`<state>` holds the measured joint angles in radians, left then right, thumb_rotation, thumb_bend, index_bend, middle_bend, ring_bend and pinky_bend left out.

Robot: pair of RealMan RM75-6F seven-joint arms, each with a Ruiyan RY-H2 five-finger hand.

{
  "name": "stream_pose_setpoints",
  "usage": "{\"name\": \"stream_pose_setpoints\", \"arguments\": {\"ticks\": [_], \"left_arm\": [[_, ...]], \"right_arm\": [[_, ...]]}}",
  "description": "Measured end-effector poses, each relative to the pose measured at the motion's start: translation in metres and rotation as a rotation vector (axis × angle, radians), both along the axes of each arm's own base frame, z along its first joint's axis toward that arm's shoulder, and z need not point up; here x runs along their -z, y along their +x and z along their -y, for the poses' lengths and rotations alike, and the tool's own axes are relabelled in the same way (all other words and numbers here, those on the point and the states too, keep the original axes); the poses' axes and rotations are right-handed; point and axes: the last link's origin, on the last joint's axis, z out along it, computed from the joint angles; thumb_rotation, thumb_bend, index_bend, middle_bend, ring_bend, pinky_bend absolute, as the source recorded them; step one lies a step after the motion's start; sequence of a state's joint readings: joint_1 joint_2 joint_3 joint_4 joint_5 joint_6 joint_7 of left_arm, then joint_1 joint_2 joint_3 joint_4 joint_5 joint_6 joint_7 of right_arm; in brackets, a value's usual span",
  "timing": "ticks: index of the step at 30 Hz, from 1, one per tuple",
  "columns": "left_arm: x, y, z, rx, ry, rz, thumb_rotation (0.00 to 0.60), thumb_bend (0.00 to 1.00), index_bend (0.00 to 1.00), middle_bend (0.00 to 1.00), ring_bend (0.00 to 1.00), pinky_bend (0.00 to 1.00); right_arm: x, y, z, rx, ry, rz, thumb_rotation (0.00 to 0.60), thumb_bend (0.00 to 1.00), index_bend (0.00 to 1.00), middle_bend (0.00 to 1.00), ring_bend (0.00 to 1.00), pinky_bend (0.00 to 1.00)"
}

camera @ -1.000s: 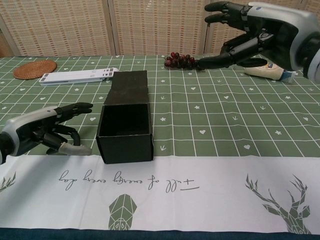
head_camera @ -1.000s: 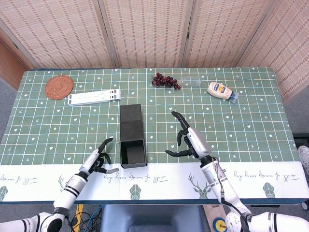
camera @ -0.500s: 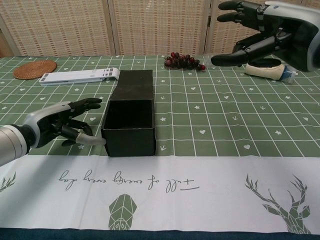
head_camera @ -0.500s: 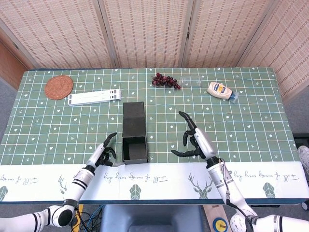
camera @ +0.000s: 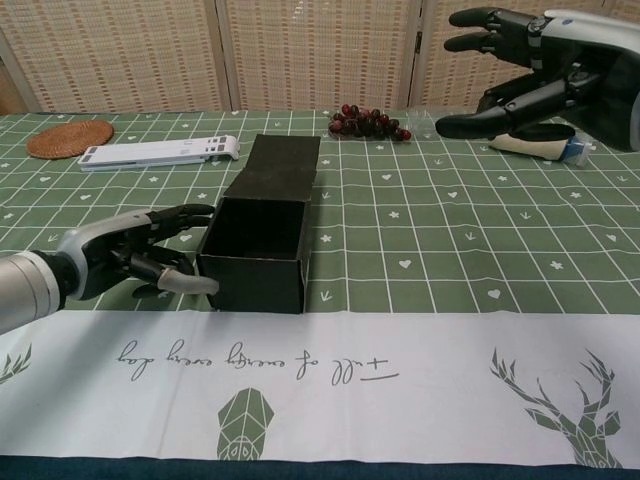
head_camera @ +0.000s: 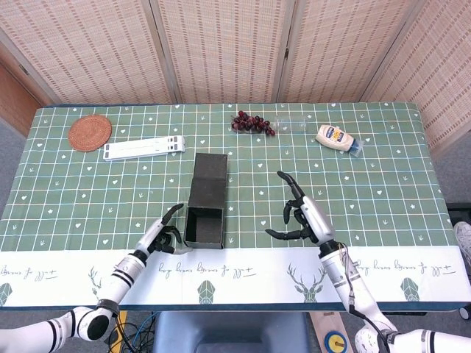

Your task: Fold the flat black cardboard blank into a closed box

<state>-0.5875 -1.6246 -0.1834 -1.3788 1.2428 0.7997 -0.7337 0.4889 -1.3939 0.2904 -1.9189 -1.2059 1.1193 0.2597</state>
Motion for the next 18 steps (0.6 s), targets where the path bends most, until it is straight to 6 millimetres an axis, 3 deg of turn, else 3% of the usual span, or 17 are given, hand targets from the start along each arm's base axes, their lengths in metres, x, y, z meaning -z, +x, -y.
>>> {"name": "stream_pose_setpoints", "arguments": {"ticks": [12,18], "left_arm": [[0.014,0.005,-0.008,0.009,0.026,0.043,0.600,0.11,0.01,0.00,0.58,0.88],[0.022,0.007,-0.008,0.005,0.052,0.066,0.600,0.11,0.13,0.14,0.60,0.88]], "right_arm": [[-0.002,-0.010,0.002,0.027,0.000,0.000,0.600,0.10,0.00,0.05,0.67,1.00],[-0.002,-0.012,0.004,0.037,-0.004,0.002,0.600,0.11,0.00,0.06,0.67,1.00]]}}
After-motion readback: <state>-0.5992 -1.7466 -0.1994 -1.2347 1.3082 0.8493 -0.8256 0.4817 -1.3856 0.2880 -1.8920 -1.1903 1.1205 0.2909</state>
